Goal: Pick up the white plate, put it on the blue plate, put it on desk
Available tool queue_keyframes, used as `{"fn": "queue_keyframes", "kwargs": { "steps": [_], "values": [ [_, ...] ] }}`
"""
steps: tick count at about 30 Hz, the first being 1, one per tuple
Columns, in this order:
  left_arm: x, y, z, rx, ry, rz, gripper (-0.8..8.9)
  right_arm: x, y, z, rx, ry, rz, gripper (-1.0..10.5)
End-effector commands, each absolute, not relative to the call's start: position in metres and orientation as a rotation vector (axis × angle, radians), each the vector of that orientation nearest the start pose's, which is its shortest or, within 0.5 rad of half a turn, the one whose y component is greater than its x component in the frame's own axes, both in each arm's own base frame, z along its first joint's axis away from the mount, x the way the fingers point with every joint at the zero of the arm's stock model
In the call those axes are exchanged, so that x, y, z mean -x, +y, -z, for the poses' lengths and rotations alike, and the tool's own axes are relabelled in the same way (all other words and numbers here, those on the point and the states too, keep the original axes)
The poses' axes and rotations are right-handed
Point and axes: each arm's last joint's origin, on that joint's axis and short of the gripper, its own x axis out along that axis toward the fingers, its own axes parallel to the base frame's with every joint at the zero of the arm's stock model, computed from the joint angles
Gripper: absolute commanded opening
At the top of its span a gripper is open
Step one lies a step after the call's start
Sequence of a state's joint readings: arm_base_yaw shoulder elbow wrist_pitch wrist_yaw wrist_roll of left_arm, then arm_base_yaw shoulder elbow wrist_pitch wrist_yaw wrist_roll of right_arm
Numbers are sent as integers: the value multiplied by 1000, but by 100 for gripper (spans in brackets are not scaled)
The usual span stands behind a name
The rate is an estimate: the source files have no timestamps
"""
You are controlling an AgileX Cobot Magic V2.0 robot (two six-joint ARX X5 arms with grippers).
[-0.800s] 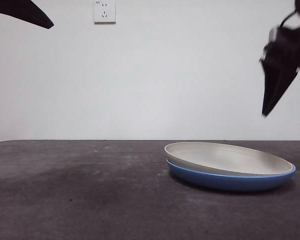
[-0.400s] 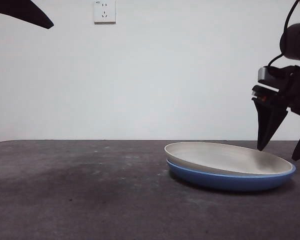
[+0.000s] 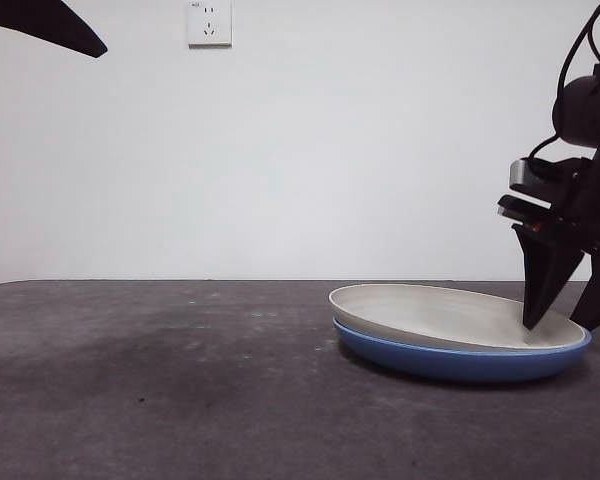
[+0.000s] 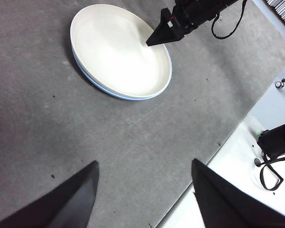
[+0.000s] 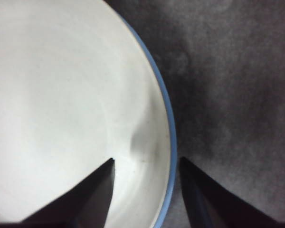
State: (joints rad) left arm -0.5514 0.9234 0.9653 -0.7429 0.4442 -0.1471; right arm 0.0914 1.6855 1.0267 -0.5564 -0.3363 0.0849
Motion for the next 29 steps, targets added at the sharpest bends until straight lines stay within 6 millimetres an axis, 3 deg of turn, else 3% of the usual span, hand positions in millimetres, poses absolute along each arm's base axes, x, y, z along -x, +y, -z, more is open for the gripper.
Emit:
{"fn": "queue_keyframes", "kwargs": {
  "steps": [1,8,13,24,29],
  "values": [
    [-143,-104,-326,83,786,913,312,-315,40,-169,-223,1243,-321,120],
    [-142,-104,-326,83,788,912,312,-316,36,-168,-221,1242,-284,8],
    [-142,-104,-326,83,788,912,312,-316,33,-171,-244,1235,-262,8],
    [-142,-104,-326,82,786,913,312,-301,36,-229,-300,1011,-334,8],
    [-143,-104,-326,83,784,913,312,-296,48,-241,-300,973,-373,8]
  ]
}}
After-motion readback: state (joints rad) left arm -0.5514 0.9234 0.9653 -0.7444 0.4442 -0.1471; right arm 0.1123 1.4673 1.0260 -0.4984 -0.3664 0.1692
